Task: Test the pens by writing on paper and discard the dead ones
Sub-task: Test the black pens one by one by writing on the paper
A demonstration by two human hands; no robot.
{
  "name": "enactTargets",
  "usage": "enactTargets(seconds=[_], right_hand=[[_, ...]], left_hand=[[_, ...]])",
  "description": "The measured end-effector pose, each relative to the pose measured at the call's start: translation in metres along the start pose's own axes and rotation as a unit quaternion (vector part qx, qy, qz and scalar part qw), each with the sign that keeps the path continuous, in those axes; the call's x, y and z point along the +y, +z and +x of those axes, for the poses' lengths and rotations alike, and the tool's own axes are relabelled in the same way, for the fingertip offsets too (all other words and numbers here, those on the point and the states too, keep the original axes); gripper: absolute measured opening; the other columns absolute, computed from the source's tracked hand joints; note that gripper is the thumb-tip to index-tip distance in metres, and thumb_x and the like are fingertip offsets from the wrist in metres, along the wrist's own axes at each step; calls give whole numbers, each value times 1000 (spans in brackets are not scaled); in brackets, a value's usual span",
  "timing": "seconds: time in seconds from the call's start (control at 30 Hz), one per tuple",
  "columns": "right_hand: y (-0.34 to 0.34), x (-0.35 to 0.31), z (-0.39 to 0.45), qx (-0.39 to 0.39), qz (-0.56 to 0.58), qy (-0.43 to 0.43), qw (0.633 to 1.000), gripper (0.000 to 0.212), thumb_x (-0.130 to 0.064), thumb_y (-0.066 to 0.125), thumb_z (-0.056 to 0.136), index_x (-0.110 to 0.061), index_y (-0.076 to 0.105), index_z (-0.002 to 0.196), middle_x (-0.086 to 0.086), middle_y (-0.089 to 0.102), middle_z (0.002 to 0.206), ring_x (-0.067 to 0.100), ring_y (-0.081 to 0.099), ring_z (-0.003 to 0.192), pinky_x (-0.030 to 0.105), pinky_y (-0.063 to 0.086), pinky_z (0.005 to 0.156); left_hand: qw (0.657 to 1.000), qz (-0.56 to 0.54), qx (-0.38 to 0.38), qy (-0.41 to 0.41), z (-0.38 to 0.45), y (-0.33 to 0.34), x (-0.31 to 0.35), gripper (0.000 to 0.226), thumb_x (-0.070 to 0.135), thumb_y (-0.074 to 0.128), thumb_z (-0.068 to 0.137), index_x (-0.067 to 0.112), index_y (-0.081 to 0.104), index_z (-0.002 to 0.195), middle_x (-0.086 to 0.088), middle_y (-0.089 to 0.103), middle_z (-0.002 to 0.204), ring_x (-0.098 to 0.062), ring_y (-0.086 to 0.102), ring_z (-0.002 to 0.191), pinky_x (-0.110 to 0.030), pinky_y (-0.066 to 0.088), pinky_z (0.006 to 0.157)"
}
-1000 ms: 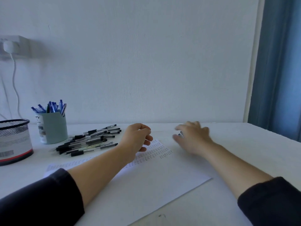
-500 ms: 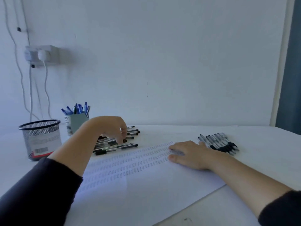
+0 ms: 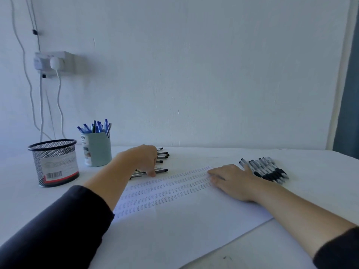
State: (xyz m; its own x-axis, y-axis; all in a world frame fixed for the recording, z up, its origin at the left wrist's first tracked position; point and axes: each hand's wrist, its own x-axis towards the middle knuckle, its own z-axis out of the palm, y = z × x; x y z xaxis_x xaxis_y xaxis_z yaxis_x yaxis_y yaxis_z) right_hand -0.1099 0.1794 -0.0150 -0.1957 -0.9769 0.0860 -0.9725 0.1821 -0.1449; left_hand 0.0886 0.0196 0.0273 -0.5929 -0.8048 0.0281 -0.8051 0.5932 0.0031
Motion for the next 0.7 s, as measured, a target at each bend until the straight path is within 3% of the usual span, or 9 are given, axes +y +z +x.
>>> enactTargets(seconds=[0.1, 0.2, 0.33, 0.4, 0.47, 0.57, 0.7], right_hand=[[-1, 4, -1, 9, -26, 5, 1000, 43, -37, 22, 103, -19, 51, 129, -7, 51, 134, 11, 24, 137, 56, -7, 112], [-2, 7, 1, 16, -24, 10, 1000, 42, -33, 21, 104, -19, 52, 128, -6, 52, 133, 12, 25, 136, 57, -1, 113], [-1, 12, 3, 17, -31, 24, 999, 42, -34, 20, 103, -22, 52, 127, -8, 52, 134, 14, 26, 136, 58, 5, 111], [0, 13, 3, 16, -33, 24, 999, 42, -35, 20, 103, -24, 53, 127, -10, 51, 134, 15, 27, 136, 58, 5, 110], [0, 14, 4, 15, -32, 22, 999, 42, -37, 20, 103, -25, 53, 126, -12, 51, 135, 15, 28, 136, 60, 4, 110], [1, 14, 5, 16, -32, 20, 999, 42, -38, 19, 103, -27, 55, 122, -12, 53, 132, 16, 30, 134, 61, 4, 109], [2, 15, 5, 16, -33, 20, 999, 41, -38, 19, 103, -26, 57, 116, -12, 55, 127, 16, 32, 131, 61, 6, 109]], left_hand=[[1000, 3, 8, 4, 2, 1, -1, 15, 16, 71, 82, 10, 58, 78, -3, 59, 77, -19, 52, 72, -28, 45, 71], [998, 18, 57, 6, 1, 0, 3, 12, 18, 54, 93, 10, 48, 88, -4, 51, 82, -19, 43, 71, -28, 37, 66], [982, -50, 183, 15, 1, 1, 19, 9, 19, 41, 101, 11, 38, 100, -5, 50, 79, -18, 44, 65, -31, 40, 61], [963, -70, 260, 25, 3, 7, 29, 5, 13, 40, 100, 14, 35, 101, -6, 53, 83, -22, 49, 72, -35, 42, 65], [941, -88, 325, 26, 3, 13, 38, 10, 9, 39, 99, 18, 33, 100, -5, 54, 88, -24, 49, 80, -34, 36, 73], [923, -102, 371, 15, 0, 18, 49, 14, 25, 47, 96, 21, 33, 98, -1, 52, 86, -22, 46, 85, -34, 27, 79], [925, -7, 381, 2, -7, 22, 59, 43, 59, 52, 82, 21, 34, 91, 5, 48, 77, -19, 41, 84, -34, 24, 79]])
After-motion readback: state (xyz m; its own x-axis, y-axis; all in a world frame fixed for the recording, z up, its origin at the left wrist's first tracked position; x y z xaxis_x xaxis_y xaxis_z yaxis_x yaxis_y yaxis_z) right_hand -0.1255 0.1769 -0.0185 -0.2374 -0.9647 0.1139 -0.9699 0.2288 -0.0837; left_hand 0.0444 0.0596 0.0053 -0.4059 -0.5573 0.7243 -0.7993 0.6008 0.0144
